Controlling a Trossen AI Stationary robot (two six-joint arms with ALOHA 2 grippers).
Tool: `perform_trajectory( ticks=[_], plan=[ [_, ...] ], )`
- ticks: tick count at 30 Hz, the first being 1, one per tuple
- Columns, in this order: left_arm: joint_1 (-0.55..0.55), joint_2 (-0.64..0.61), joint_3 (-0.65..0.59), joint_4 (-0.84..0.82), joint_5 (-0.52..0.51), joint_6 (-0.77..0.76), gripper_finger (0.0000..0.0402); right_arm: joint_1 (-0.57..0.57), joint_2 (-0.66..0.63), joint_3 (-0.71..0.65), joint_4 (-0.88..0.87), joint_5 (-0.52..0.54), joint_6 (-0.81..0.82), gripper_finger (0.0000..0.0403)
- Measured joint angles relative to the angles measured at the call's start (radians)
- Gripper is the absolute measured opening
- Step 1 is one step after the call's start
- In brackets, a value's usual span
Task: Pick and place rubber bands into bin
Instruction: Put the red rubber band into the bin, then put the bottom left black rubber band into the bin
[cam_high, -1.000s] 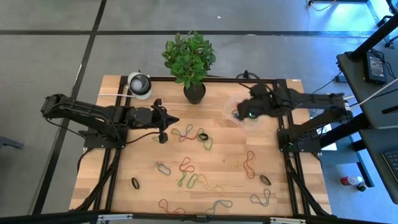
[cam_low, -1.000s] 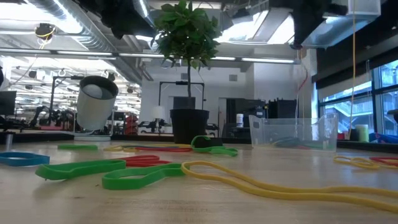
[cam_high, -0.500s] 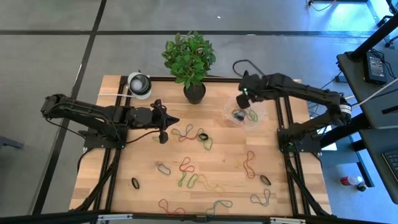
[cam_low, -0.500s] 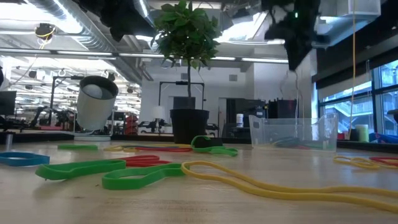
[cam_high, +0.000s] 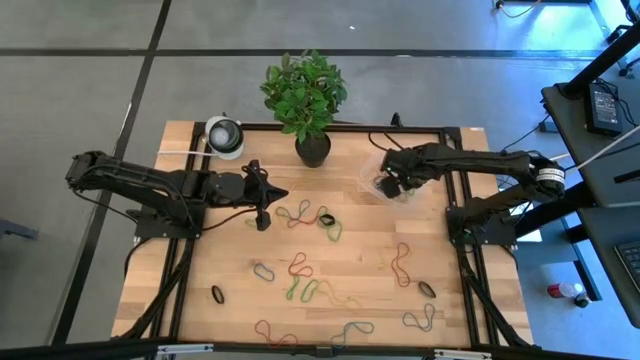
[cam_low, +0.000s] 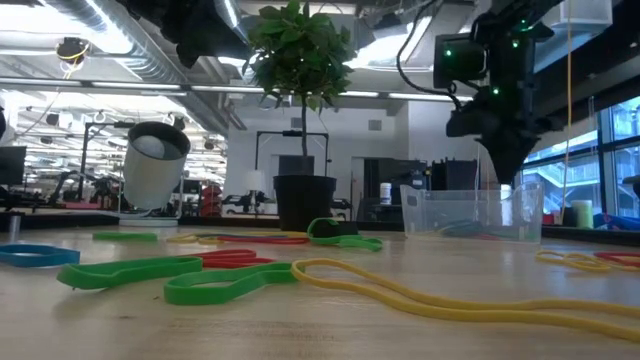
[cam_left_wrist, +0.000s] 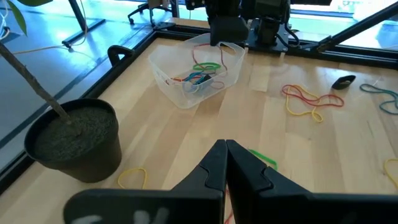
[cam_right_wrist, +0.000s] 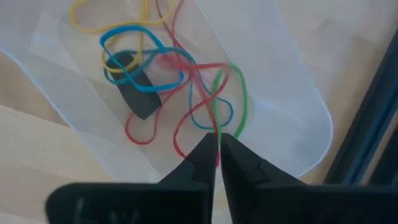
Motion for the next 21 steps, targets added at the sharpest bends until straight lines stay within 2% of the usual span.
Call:
perform_trajectory(
  ticks=[12, 16, 21],
  plan=[
    [0.0, 0.0, 0.0, 0.0, 0.0, 0.002, 0.0001, 0.01, -0.004, 0.098, -0.037, -0.008, -0.025, 0.0111],
    [0.0, 0.0, 0.0, -0.001, 0.006, 0.009, 0.0012, 0.055, -0.055, 0.15, -0.034, -0.013, -0.026, 0.0113],
    [0.0, 0.0, 0.001, -0.02, 0.075, 0.021, 0.0061, 0.181, -0.191, 0.16, 0.019, -0.012, 0.013, 0.0099]
  ],
)
